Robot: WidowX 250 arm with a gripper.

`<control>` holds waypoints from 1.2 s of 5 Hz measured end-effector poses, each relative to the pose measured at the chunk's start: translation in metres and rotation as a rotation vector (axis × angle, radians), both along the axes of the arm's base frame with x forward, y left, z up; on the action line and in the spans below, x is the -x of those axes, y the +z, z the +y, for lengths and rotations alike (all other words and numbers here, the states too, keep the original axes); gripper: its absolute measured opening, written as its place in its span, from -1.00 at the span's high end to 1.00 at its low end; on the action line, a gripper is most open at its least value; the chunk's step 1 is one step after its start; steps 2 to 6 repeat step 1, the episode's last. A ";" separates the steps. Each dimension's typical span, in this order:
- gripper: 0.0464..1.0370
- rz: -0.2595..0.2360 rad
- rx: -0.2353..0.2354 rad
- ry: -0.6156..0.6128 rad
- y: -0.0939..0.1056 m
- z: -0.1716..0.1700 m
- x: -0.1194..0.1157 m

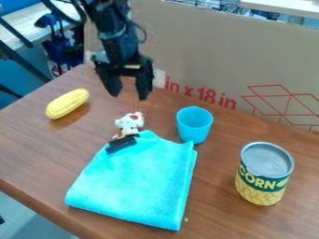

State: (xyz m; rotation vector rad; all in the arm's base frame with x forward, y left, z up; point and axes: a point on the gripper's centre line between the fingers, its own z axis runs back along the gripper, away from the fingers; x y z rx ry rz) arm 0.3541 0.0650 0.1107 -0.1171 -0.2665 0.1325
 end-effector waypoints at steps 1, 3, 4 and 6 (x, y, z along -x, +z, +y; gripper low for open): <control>-0.93 0.209 -0.001 -0.089 0.025 -0.017 0.025; -0.93 0.209 -0.001 -0.089 0.025 -0.017 0.025; -0.93 0.209 -0.001 -0.089 0.025 -0.017 0.025; -0.93 0.209 -0.001 -0.089 0.025 -0.017 0.025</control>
